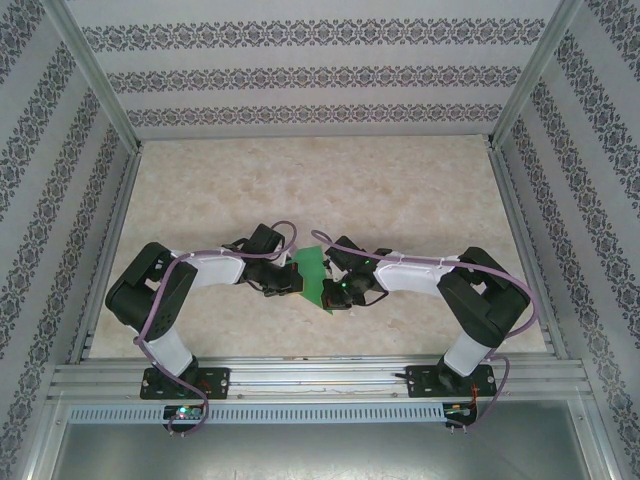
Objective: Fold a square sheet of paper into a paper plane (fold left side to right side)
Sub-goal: Third fold the triangle at the center of the table.
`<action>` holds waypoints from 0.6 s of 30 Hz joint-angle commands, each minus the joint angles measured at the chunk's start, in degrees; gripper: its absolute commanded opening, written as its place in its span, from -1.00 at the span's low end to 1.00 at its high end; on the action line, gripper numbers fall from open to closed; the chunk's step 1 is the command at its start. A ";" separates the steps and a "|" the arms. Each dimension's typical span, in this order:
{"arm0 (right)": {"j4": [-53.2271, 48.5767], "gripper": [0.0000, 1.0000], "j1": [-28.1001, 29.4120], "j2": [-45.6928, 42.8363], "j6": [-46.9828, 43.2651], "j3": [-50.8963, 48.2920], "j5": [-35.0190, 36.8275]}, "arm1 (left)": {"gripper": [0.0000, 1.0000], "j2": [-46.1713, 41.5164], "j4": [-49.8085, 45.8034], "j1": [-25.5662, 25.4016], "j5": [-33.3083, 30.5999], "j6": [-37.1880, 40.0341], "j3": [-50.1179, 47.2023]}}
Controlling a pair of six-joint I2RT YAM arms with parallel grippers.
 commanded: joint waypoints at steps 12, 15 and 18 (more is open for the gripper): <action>6.96 -1.00 0.36 0.16 4.19 2.58 -6.94 | -1.00 2.15 -2.35 -0.38 -3.92 1.29 -1.58; 7.66 -1.00 0.53 2.31 4.32 3.79 -6.94 | -1.00 2.00 -2.49 -0.41 -3.92 1.20 -1.65; 7.71 -1.00 0.65 4.08 4.00 5.19 -6.94 | -1.00 2.05 -2.30 -0.38 -3.85 1.02 -1.65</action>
